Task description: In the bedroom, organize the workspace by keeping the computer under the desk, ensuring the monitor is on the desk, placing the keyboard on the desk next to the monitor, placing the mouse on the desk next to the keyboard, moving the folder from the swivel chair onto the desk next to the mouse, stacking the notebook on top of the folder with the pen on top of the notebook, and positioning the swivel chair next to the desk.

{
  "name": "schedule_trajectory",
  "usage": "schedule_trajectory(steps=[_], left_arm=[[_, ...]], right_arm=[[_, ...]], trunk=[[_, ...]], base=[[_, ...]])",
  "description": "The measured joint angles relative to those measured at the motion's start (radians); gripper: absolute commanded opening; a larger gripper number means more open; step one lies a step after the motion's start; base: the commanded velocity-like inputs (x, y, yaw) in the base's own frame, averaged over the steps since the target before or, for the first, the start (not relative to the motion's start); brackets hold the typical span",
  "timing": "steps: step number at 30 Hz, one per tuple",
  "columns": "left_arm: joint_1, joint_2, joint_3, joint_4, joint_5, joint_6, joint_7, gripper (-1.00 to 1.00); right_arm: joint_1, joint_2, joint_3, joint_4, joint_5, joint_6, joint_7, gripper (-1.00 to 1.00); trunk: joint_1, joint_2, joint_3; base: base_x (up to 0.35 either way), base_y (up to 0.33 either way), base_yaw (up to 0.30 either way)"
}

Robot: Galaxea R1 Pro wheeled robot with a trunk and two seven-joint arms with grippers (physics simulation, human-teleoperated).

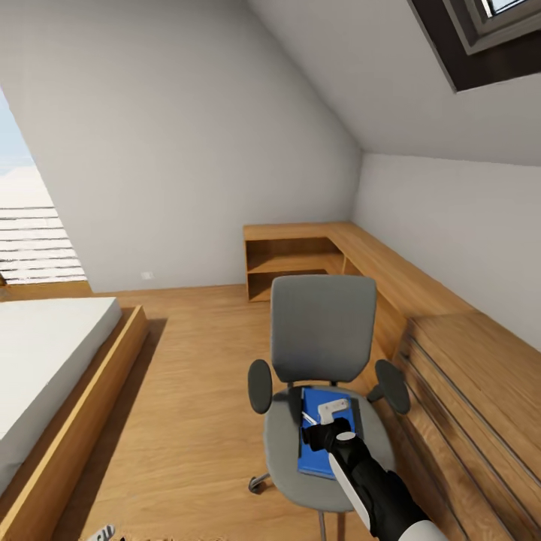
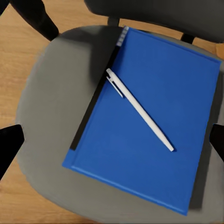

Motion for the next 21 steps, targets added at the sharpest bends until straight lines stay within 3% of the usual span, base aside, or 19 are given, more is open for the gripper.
schedule_trajectory(steps=[10, 15, 21], left_arm=[[0.0, 0.0, 0.0, 0.0, 0.0, 0.0, 0.0, 1.0], [0.0, 0.0, -0.001, 0.0, 0.0, 0.0, 0.0, 1.0], [0.0, 0.0, -0.001, 0.0, -0.001, 0.0, 0.0, 1.0]], right_arm=[[0.0, -0.001, 0.003, 0.001, 0.0, 0.0, 0.002, 1.0], [0.0, -0.008, 0.03, 0.001, 0.0, 0.0, 0.01, 1.0], [0.0, -0.037, 0.05, 0.0, 0.0, -0.001, 0.033, 1.0]], trunk=[[0.0, 0.0, 0.0], [0.0, 0.0, 0.0], [0.0, 0.0, 0.0]], base=[[0.0, -0.008, 0.234], [0.0, -0.001, 0.073], [0.0, 0.0, 0.02]])
